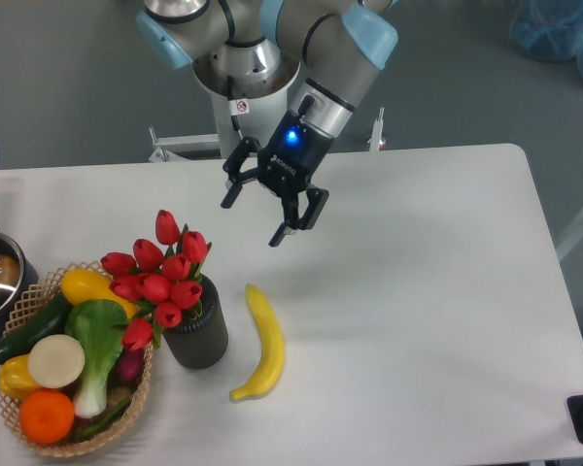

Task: Pick up the flowers from the vase
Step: 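Lower the open gripper onto the tulip stems above the vase rim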

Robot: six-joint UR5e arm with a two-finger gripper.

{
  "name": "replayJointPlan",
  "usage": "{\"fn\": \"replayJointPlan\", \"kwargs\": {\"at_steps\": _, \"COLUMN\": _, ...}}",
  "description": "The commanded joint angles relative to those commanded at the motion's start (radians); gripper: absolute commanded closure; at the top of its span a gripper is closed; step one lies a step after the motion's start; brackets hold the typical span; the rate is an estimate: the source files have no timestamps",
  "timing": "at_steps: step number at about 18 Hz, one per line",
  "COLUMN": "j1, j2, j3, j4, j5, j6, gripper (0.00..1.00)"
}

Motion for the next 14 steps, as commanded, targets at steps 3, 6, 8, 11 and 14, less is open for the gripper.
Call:
{"fn": "replayJointPlan", "kwargs": {"at_steps": 3, "j1": -0.006, "j2": -0.029, "j3": 0.012, "j4": 0.002, "j5": -0.009, "j6": 0.008, "gripper": 0.0}}
{"fn": "replayJointPlan", "kwargs": {"at_steps": 6, "j1": -0.034, "j2": -0.061, "j3": 0.046, "j4": 0.002, "j5": -0.011, "j6": 0.011, "gripper": 0.0}}
{"fn": "replayJointPlan", "kwargs": {"at_steps": 8, "j1": -0.049, "j2": -0.081, "j3": 0.067, "j4": 0.002, "j5": -0.011, "j6": 0.009, "gripper": 0.0}}
{"fn": "replayJointPlan", "kwargs": {"at_steps": 11, "j1": -0.064, "j2": -0.103, "j3": 0.092, "j4": 0.003, "j5": -0.014, "j6": 0.009, "gripper": 0.0}}
{"fn": "replayJointPlan", "kwargs": {"at_steps": 14, "j1": -0.072, "j2": -0.123, "j3": 0.11, "j4": 0.003, "j5": -0.015, "j6": 0.008, "gripper": 0.0}}
